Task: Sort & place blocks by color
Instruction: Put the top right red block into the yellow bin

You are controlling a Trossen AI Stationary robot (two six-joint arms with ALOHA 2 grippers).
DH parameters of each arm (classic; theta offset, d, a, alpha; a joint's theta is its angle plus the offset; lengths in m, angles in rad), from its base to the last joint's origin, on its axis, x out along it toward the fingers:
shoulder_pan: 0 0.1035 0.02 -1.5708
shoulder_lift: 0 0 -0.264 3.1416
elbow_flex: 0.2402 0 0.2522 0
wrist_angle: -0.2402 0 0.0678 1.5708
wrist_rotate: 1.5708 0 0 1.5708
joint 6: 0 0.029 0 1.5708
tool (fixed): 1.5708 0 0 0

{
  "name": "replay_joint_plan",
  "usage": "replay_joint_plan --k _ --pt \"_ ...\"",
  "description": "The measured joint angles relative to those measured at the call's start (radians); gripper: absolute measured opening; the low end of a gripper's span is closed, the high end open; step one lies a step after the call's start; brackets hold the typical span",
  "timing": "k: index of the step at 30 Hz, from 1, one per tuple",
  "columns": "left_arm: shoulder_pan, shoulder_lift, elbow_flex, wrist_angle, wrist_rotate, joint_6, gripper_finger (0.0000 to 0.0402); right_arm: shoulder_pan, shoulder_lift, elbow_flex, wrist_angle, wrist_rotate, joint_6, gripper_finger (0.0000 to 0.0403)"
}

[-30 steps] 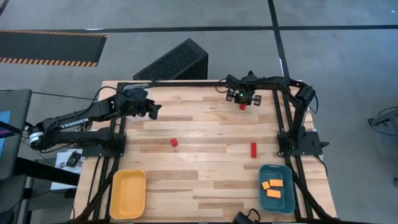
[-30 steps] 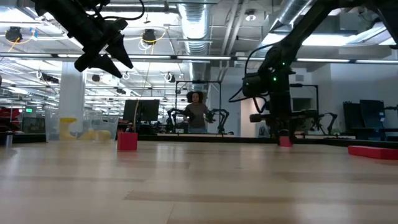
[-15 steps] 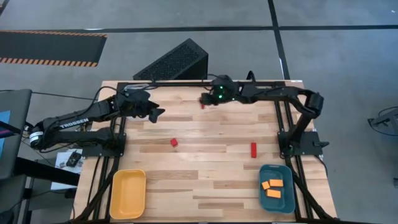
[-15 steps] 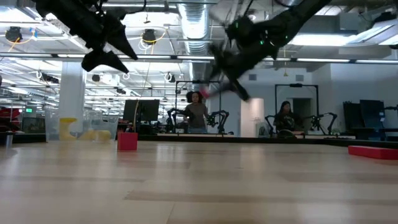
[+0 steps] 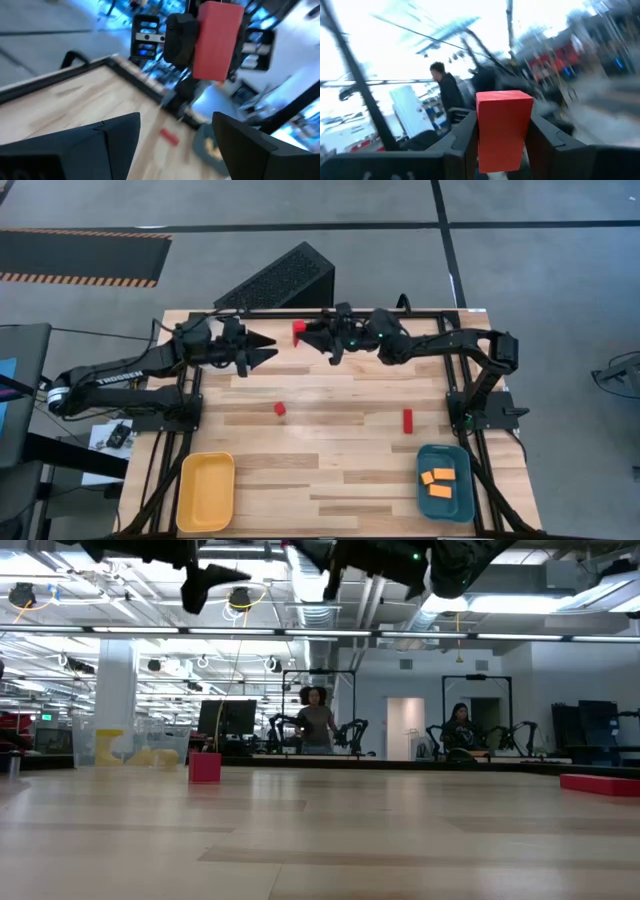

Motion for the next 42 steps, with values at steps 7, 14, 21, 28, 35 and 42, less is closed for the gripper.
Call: replay_joint_plan --k 7,14,21,28,35,42 --pt "0.001 0.077 0.000 0.275 0.119 -0.199 0.0236 0.015 0.000 0.006 0.145 -0.134 -0.211 0.0138" --pt "0.001 0.198 0.000 0.646 0.209 -0.451 0.0236 0.041 0.000 0.053 0.147 -0.187 -0.534 0.0138" --pt "0.002 0.280 0.000 0.898 0.257 -0.615 0.0236 0.036 0.000 0.117 0.145 -0.210 -0.584 0.0138" --pt "0.000 0.330 0.000 1.064 0.285 -0.742 0.0236 0.031 0.000 0.139 0.140 -0.243 -0.608 0.0142" --pt "-0.005 0.335 0.000 1.026 0.271 -0.729 0.0236 0.031 0.000 0.139 0.139 -0.270 -0.608 0.0141" --pt "-0.005 0.335 0.000 1.007 0.249 -0.702 0.0236 0.030 0.000 0.139 0.134 -0.269 -0.617 0.0144"
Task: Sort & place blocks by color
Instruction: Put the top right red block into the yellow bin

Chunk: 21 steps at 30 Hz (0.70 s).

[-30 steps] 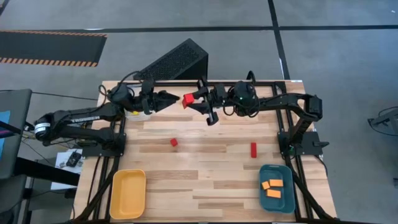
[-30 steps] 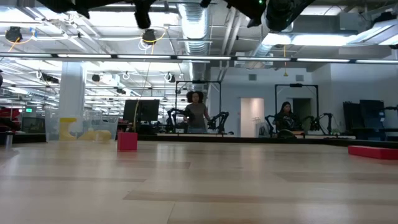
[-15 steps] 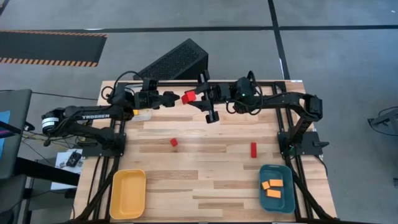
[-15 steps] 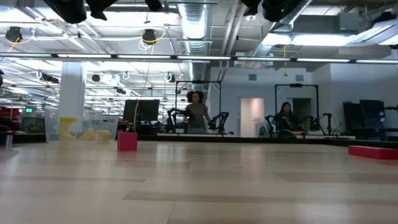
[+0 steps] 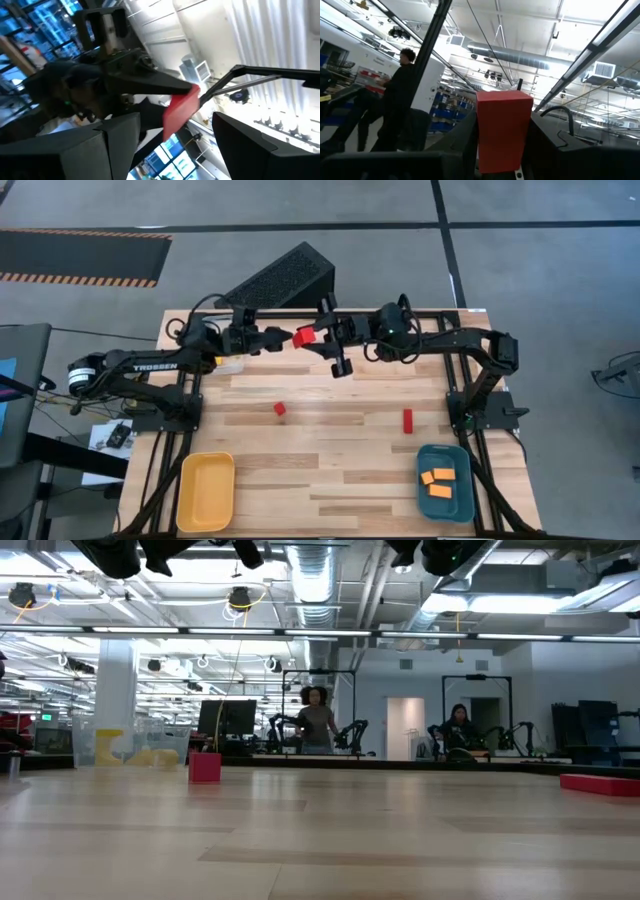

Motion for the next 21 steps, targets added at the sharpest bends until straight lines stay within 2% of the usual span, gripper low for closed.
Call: replay_joint_plan --k 7,13,16,21 --pt "-0.016 0.023 0.021 -0.020 0.000 0.013 0.0236 -0.013 0.000 0.000 -0.028 0.003 -0.023 0.0146" --pt "-0.033 0.121 0.104 -0.019 0.040 0.033 0.0229 -0.010 0.000 -0.001 -0.075 0.006 -0.053 0.0143" --pt "-0.032 0.135 0.125 -0.009 0.051 0.038 0.0201 -0.012 -0.002 -0.002 -0.070 0.007 -0.059 0.0142" --pt "-0.021 0.136 0.134 0.022 0.061 0.044 0.0128 -0.011 0.000 -0.002 -0.064 0.007 -0.070 0.0146"
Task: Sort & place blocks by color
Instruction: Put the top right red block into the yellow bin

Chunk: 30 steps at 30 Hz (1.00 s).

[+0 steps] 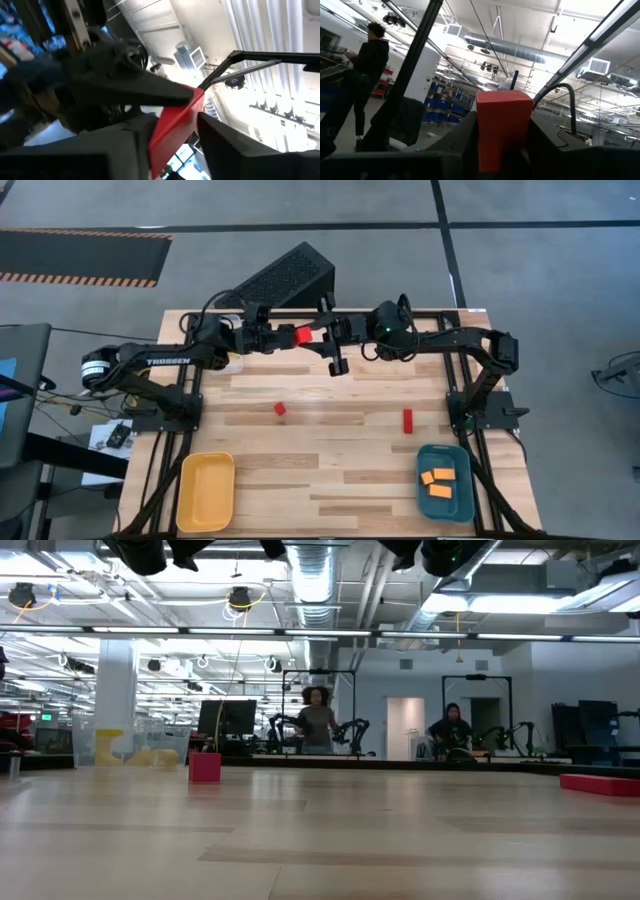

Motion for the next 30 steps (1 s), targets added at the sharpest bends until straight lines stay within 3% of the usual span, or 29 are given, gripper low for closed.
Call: replay_joint_plan --k 8,14,20,24,30 --pt "-0.005 0.001 0.000 0.017 0.007 0.061 0.0015 0.001 0.000 0.000 0.013 -0.010 -0.003 0.0147" --pt "-0.005 0.001 0.000 0.017 0.016 0.060 0.0033 0.001 0.000 0.000 0.011 -0.003 0.010 0.0156" --pt "0.034 -0.012 0.000 0.005 0.057 0.027 0.0025 -0.017 0.000 0.000 0.008 0.028 0.213 0.0167" --pt "0.060 -0.047 -0.002 0.008 0.088 0.047 0.0017 -0.029 0.000 0.000 0.007 0.035 0.366 0.0208" --pt "0.099 -0.122 -0.001 -0.018 0.166 0.041 0.0017 -0.029 0.001 0.000 -0.057 0.052 0.368 0.0282"
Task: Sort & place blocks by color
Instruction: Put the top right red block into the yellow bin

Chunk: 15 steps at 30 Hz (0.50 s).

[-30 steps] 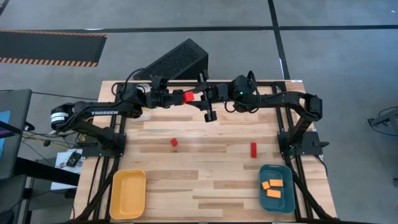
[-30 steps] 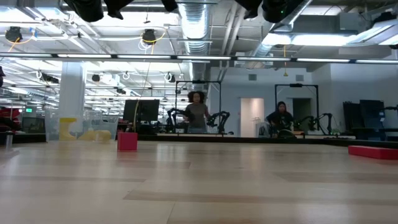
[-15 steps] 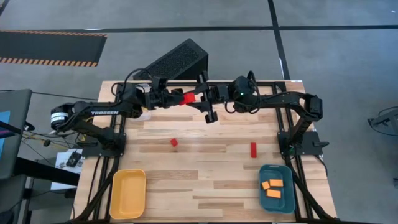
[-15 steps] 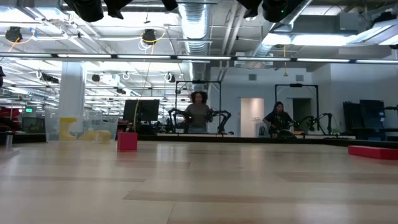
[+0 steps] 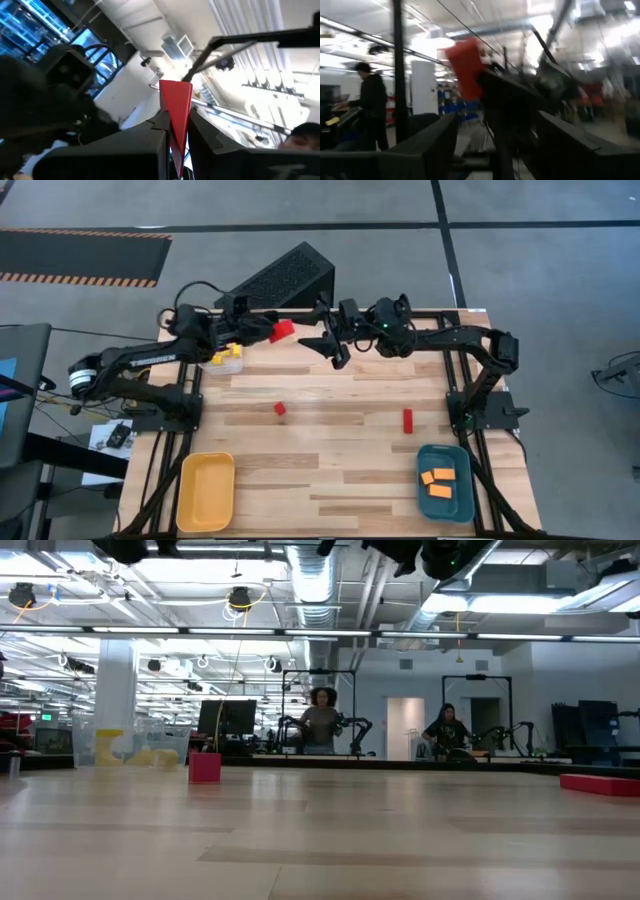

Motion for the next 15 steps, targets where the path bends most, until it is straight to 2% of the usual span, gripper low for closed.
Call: replay_joint_plan --k 3,6,8,11,15 --pt "0.020 -0.088 0.001 -0.185 0.132 0.041 0.0017 -0.004 -0.007 0.000 -0.125 0.050 0.058 0.0294" --pt "0.023 -0.208 0.001 -0.620 0.234 0.196 0.0016 -0.013 -0.028 0.000 -0.297 0.064 0.136 0.0294" --pt "0.013 -0.298 0.001 -0.943 0.240 0.342 0.0016 -0.020 -0.046 0.000 -0.448 0.065 0.187 0.0290" --pt "-0.008 -0.432 0.001 -1.381 0.188 0.509 0.0015 -0.025 -0.070 0.000 -0.671 0.108 0.264 0.0282" --pt "-0.065 -0.589 0.000 -1.729 0.103 0.579 0.0015 -0.008 -0.087 0.000 -0.901 0.250 0.333 0.0276"
